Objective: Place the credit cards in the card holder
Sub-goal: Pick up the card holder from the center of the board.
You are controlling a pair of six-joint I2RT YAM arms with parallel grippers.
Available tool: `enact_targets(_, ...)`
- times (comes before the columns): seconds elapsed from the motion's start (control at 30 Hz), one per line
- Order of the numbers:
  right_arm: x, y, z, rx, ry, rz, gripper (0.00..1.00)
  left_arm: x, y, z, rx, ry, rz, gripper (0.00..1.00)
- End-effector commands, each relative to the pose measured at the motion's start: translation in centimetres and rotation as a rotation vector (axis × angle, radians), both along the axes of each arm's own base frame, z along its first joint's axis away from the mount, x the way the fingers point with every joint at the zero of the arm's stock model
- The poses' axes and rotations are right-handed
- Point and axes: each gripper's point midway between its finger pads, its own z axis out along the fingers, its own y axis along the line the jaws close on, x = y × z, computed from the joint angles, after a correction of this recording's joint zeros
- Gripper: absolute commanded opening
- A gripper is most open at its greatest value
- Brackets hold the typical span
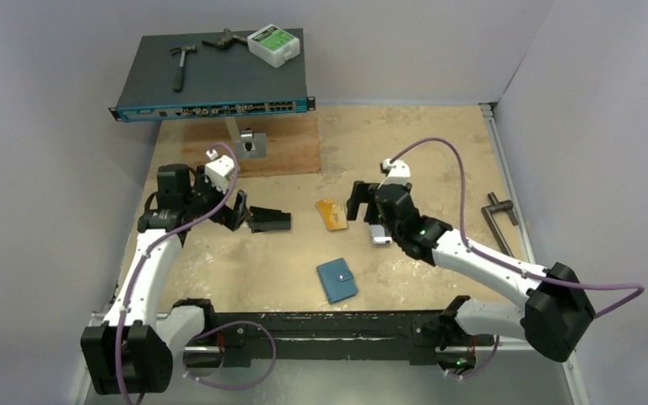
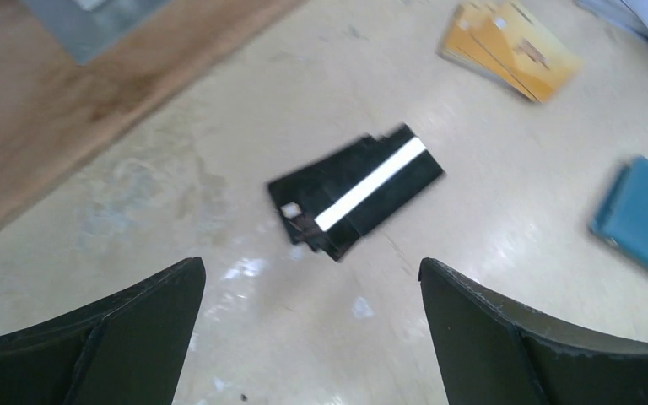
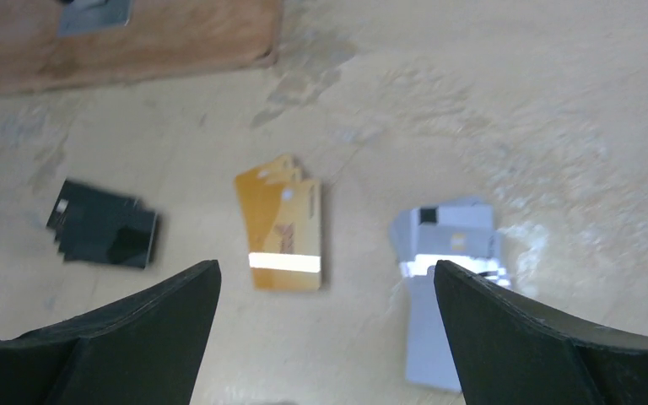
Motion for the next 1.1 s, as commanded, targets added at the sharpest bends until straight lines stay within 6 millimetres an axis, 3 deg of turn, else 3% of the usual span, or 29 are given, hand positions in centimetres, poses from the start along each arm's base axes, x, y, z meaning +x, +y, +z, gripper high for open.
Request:
enact_targets(0.0,-5.0,2.4,-1.6,-0.054,0.037,0.030,0.99,-5.7,-3.3,-0.7,0.067,0.091,-0.218,1.00)
enact_targets(0.13,-10.0,5.3,-4.9,-0.169,0.116,0.109,0.99,-8.2,-4.9,-1.6,0.184,0.068,-0.348,1.00)
enact_targets(0.2,-11.9,5.8,-6.0,-0.225,0.133,0.110,0.98,-9.1,-5.2,-1.9,0.207,0.080,-0.387,1.00)
enact_targets(0.3,-14.2,6.7,-7.4,-0.249,0.158,0.132,0.94,-10.1,-6.0,-2.5,0.204,0.136,-0.418,1.00)
enact_targets(0.4,-15.7,6.9,-9.2,-0.285,0.190,0.134,0.92,-9.9,-7.3,-2.5,0.152,0.175,-0.402,1.00)
enact_targets(0.5,-16.6,7.5,-10.3,-0.315,0.208,0.150,0.90,-9.6,-8.9,-2.6,0.079,0.235,-0.375,1.00)
enact_targets(0.8,-17.6,9.0,-10.9,-0.257,0.255,0.185,0.74,-8.6,-12.8,-3.6,-0.038,0.373,-0.312,1.00)
enact_targets(0.93,-17.9,9.1,-11.2,-0.238,0.271,0.193,0.66,-8.8,-14.0,-5.2,-0.069,0.535,-0.242,0.98)
enact_targets(1.07,-18.1,8.8,-11.5,-0.218,0.281,0.180,0.58,-9.6,-15.8,-6.6,-0.093,0.592,-0.267,0.96)
